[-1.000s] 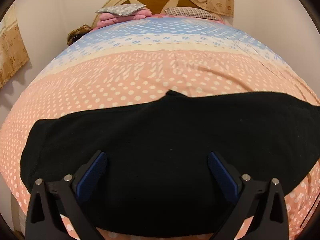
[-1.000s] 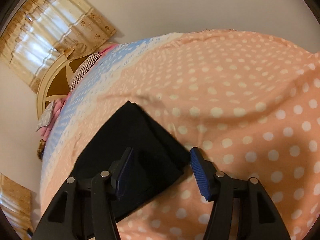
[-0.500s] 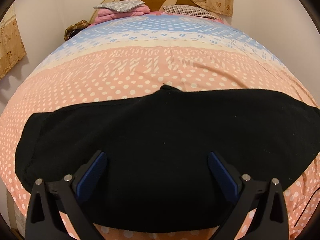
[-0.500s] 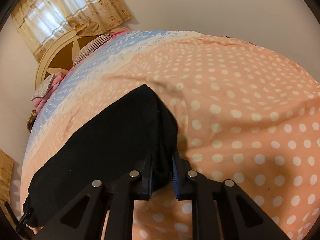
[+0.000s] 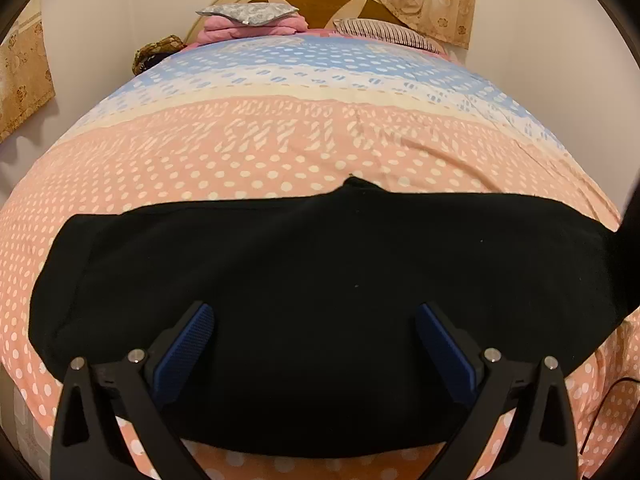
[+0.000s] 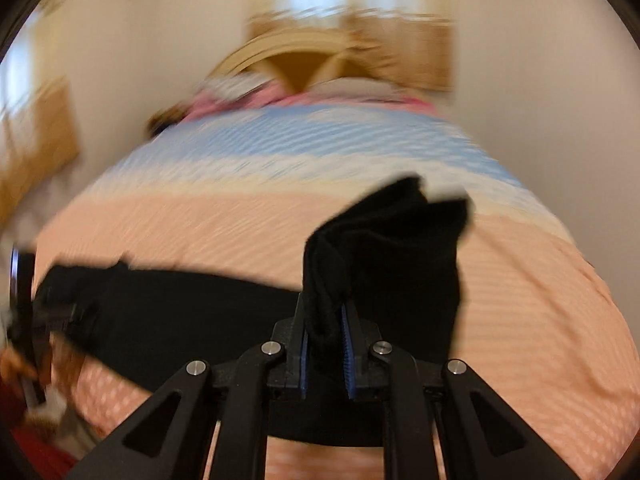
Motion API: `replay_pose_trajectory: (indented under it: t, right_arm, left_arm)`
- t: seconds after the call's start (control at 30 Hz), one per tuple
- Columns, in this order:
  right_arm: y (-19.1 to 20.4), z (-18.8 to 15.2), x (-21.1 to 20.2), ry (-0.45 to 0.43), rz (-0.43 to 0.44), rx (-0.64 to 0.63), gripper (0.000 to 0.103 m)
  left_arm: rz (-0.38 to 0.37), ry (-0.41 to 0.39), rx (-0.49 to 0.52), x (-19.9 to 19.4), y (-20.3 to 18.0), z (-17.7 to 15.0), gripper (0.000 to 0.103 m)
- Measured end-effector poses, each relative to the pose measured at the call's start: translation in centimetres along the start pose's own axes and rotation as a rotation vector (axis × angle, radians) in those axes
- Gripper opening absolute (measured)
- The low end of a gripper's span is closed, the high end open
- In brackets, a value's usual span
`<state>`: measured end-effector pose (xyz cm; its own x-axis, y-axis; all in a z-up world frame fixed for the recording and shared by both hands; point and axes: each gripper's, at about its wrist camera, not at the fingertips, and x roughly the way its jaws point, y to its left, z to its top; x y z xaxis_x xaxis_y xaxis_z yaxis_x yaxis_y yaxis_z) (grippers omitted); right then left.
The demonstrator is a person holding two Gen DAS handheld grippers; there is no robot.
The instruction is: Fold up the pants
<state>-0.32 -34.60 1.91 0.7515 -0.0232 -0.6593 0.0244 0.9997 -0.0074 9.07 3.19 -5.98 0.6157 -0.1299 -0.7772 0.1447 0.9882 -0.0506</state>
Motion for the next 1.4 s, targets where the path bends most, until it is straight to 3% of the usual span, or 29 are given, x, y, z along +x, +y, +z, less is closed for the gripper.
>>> replay_pose_trajectory:
  t: [0.17,0.27,0.3,0.33,0.37,0.4,0.43,0.57,0.6,0.7,0.77,0.83,0.93,1.0,1.1,1.13,1.2,1.27,1.4]
  right_arm:
    - [7.6,-3.0,5.6,0.118,0.09,-0.154,0.014]
    - [9.5,-4.8,7.1,0.132,0.059,-0.236,0.018]
    - [9.9,-5.2,7.0,0.101,0.039,-0.26,0.022]
    - [10.0,-5.3,6.8,0.1,0.049,-0.259,0.033]
    - [9.9,-5.2,6.7,0.108,0.074,-0.246,0.04]
    - [10.0,-5.1,6.6,0.116,0.106,-0.227,0.054]
    - [9.8,-5.1,6.2,0.121,0.17,-0.187,0.058]
    - [8.8,-4.8,3.3,0.1,0.431,-0.064,0.058]
    - [8.3,-4.8,2.8,0.078,0.436,-0.041,0.055]
    - [5.4,-2.3,2.4,0.007,0.375,0.072,0.023]
    - [3.8,-0.8,3.8,-0.013,0.292,0.127,0.021]
    - [3.9,0.4,7.1,0.02,0.298,0.148,0.02]
    - [6.2,0.2,12.9,0.145,0.303,0.166,0.02]
    - [7.5,0.0,13.9,0.124,0.262,0.128,0.023]
    - [7.3,0.2,13.1,0.094,0.298,0.135,0.023]
    - [5.7,0.6,11.5,0.051,0.377,0.19,0.023]
    - [3.3,1.1,8.6,-0.044,0.421,0.26,0.023]
    - [0.0,1.5,5.0,-0.137,0.338,0.283,0.023]
    - [-5.2,-0.1,3.7,-0.09,0.2,0.358,0.023]
  left_arm:
    - [-0.007,-0.012,-0.029,-0.3,1.4,0.0,0.103]
    - [-0.012,-0.003,-0.055,0.2,2.0,0.0,0.103]
    - [-0.014,0.005,-0.062,0.4,2.1,-0.1,0.103]
    - [-0.015,0.009,-0.063,0.6,2.0,-0.2,0.103]
    - [-0.012,0.011,-0.057,0.7,1.8,-0.2,0.103]
    - [-0.011,0.011,-0.051,0.7,1.8,-0.2,0.103]
    - [-0.01,0.009,-0.04,0.6,1.6,-0.2,0.103]
    - [-0.028,-0.012,0.0,0.2,0.8,-0.1,0.103]
    - [-0.034,-0.02,0.014,0.0,0.5,0.0,0.103]
    - [-0.051,-0.038,0.064,-0.4,-1.2,0.0,0.103]
    - [-0.07,-0.042,0.11,-0.7,-2.7,0.0,0.103]
    - [-0.068,-0.048,0.156,-1.1,-3.9,-0.1,0.103]
    - [-0.062,-0.065,0.198,-1.8,-4.8,-0.2,0.103]
    - [-0.059,-0.068,0.209,-1.9,-5.1,-0.1,0.103]
    - [-0.067,-0.073,0.228,-1.7,-5.9,0.5,0.103]
    - [-0.078,-0.079,0.24,-1.8,-6.6,0.7,0.103]
    - [-0.105,-0.103,0.265,-2.2,-8.1,1.3,0.103]
    - [-0.153,-0.135,0.293,-2.6,-10.0,2.1,0.103]
    - [-0.249,-0.197,0.344,-3.6,-14.7,3.6,0.103]
